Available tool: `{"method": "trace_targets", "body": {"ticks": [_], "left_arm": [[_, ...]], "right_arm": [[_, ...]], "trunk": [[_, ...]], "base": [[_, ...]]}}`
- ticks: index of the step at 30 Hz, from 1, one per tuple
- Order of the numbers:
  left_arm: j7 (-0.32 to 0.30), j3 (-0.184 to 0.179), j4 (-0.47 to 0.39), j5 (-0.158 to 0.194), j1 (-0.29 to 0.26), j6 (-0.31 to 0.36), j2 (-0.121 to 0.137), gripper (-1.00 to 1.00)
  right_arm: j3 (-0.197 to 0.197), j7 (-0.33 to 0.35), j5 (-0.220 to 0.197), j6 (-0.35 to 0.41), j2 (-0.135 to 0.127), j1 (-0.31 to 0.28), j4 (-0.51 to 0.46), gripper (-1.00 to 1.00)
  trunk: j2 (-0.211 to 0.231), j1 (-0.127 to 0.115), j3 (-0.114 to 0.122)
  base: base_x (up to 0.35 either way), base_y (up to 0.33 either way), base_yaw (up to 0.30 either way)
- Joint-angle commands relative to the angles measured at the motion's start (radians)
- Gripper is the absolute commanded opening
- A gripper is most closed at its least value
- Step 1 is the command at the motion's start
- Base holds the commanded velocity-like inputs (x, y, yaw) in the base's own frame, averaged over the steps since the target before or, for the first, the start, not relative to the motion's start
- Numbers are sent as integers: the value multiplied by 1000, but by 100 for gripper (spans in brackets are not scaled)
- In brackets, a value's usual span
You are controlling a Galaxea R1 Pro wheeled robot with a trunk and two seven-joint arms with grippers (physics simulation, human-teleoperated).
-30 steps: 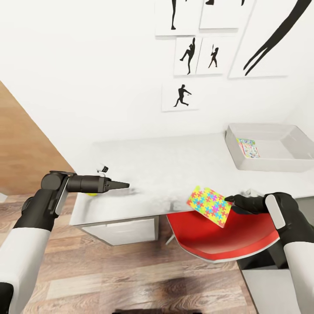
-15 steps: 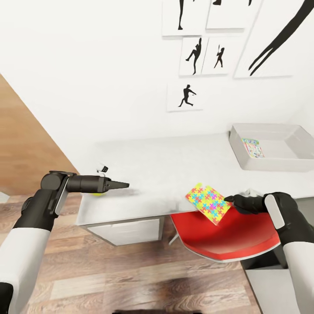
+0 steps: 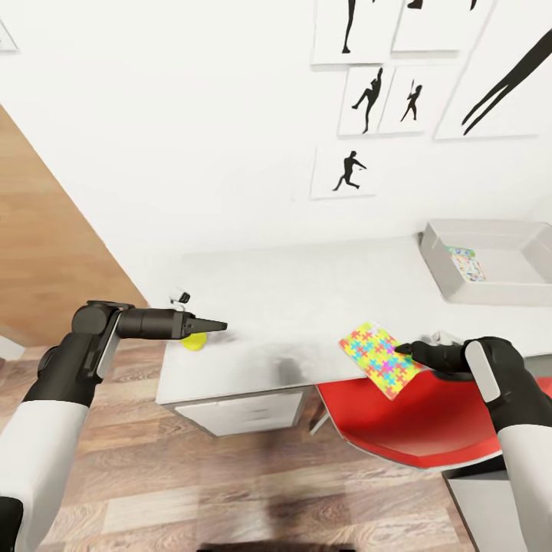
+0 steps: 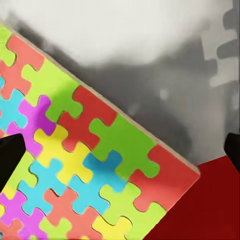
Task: Put all the toys in the child's room - the three board games (two on the bed and one on the table), the two jigsaw puzzles on the table, and the tennis ball on the table - inside the toy box on the table in the child's room.
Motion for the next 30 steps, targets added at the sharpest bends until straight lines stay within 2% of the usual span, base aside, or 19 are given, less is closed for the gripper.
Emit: {"method": "trace_targets", "body": {"ticks": [1, 13, 30], "left_arm": [[-2, -2, 0, 4, -1, 10, 1, 100], [-2, -4, 0, 3, -1, 11, -1, 100], [-2, -4, 0, 3, -1, 11, -2, 100]], "right_arm": [[-2, 11, 2, 5, 0, 0, 78, 100], [-2, 11, 2, 5, -1, -2, 78, 100], [-2, 11, 4, 5, 0, -5, 79, 100]], "trunk": [[-1, 1, -2], [-1, 1, -2], [-1, 1, -2]], "base": [[-43, 63, 0], [-13, 18, 0], [-86, 99, 0]]}}
